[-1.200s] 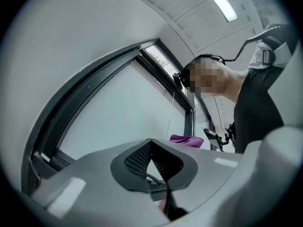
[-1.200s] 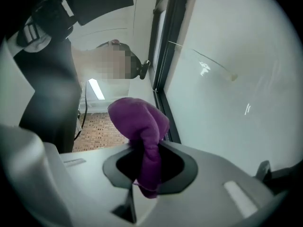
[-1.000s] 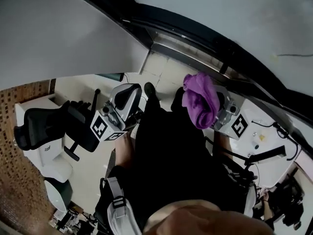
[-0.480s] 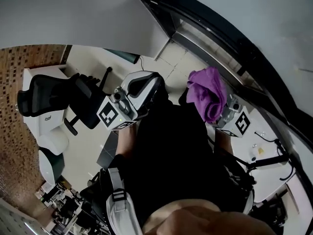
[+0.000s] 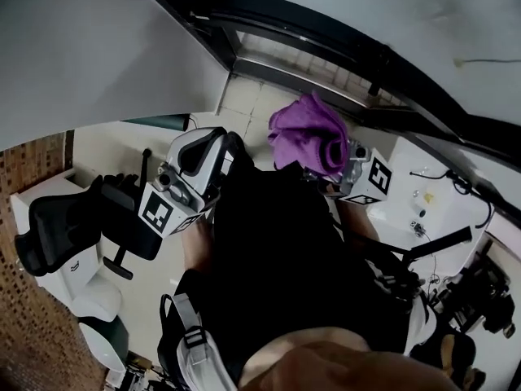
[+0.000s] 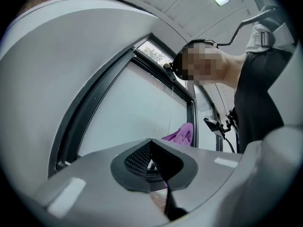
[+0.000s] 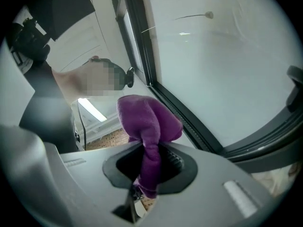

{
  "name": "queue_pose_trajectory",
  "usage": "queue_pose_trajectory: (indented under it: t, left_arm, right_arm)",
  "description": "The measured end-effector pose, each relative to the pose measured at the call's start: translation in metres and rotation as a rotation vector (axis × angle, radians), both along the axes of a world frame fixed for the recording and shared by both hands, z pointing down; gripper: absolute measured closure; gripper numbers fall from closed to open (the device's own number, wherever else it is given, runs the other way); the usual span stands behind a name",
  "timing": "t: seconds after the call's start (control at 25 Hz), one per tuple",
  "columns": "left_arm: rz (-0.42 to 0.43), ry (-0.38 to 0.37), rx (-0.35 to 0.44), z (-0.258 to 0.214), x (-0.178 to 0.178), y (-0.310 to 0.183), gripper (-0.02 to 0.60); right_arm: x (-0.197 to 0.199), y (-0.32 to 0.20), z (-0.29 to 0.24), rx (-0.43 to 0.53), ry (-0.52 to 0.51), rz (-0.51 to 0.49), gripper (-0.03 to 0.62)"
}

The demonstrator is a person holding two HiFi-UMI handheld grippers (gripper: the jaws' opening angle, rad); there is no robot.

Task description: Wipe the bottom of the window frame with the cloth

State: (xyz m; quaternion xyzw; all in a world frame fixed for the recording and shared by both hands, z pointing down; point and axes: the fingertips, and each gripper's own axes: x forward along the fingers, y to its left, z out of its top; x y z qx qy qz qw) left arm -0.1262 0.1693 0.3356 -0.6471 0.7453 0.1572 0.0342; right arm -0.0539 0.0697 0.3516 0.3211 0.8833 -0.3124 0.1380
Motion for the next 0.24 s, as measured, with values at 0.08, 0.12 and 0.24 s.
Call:
queue_pose_trajectory:
  t: [0.08, 0.12, 0.24]
  left_arm:
    - [0.022, -0.012, 0.005, 0.001, -0.007, 0.01, 0.591]
    - [0.028, -0.015, 0.005, 0.003, -0.01, 0.017, 0.591]
    - [0.03, -0.016, 0.005, 0.009, -0.018, 0.042, 0.591]
  right_arm:
    - [-0.006, 0.015, -0.003, 0.013, 0.012, 0.022, 0.531]
    - [-0.01, 0.024, -0.003, 0.021, 0.018, 0.029, 0.531]
    - [-0.021, 0.055, -0.005, 0.043, 0.035, 0.033, 0.531]
